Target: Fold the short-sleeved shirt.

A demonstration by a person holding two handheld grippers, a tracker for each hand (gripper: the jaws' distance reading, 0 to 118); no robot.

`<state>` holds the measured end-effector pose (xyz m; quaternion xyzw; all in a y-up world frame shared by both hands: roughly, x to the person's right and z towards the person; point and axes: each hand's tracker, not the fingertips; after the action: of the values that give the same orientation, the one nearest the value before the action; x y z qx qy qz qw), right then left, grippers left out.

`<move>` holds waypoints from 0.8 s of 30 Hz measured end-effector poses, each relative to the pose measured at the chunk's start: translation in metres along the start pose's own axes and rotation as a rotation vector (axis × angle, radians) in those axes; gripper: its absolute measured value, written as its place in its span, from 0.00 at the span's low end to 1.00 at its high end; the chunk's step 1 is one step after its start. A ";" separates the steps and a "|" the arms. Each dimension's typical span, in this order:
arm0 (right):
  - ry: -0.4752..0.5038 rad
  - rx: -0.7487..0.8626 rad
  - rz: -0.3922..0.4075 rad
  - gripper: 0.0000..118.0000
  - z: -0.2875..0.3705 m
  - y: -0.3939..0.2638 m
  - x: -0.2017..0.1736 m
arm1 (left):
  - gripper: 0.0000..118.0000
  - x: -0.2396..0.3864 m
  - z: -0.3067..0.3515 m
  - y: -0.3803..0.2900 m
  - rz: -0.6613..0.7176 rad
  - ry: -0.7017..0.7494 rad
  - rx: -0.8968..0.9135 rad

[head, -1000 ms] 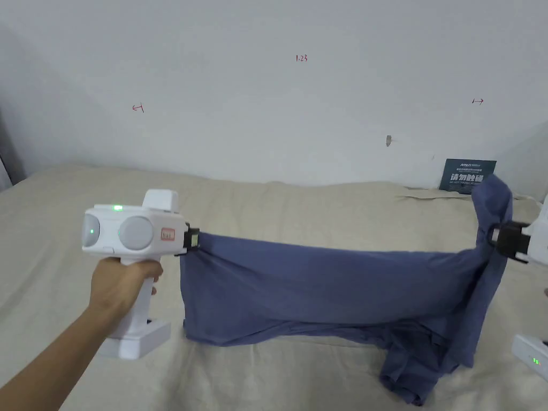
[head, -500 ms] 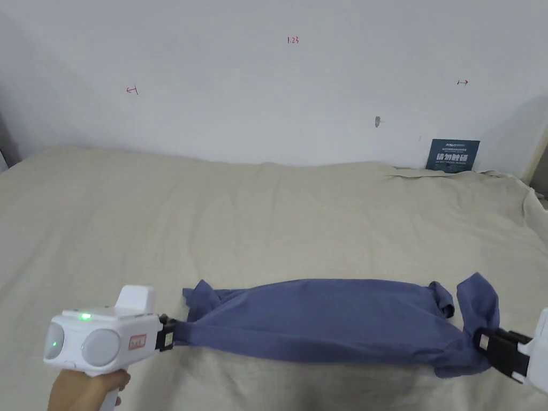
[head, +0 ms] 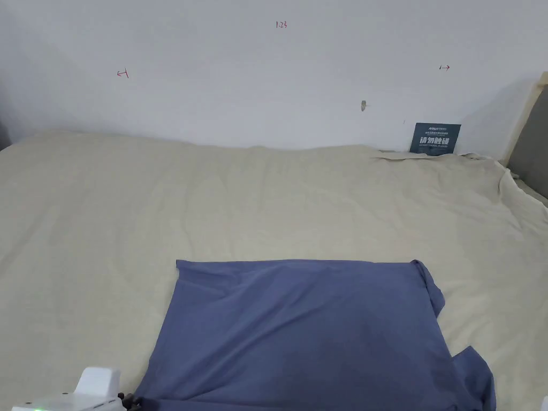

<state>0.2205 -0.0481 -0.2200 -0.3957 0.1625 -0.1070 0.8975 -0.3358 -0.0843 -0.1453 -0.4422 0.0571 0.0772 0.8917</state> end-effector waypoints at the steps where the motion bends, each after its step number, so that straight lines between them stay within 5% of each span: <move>1: -0.005 -0.008 -0.008 0.04 0.000 -0.005 0.004 | 0.01 -0.001 0.000 -0.005 0.007 -0.001 -0.008; 8: -0.032 -0.050 -0.048 0.04 -0.012 -0.025 0.015 | 0.01 -0.001 0.000 -0.019 0.006 0.007 -0.026; 16: -0.180 -0.185 -0.089 0.04 -0.073 -0.042 0.032 | 0.01 0.005 -0.035 -0.025 0.019 0.051 -0.115; 21: -0.182 -0.183 -0.133 0.04 -0.065 -0.055 0.012 | 0.01 0.006 -0.036 -0.034 0.047 0.063 -0.103; 24: -0.188 -0.183 -0.139 0.05 -0.061 -0.053 0.008 | 0.11 0.005 -0.035 -0.032 0.066 0.062 -0.110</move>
<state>0.2018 -0.1276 -0.2211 -0.4942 0.0591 -0.1162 0.8595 -0.3259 -0.1304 -0.1421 -0.4907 0.0948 0.0961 0.8608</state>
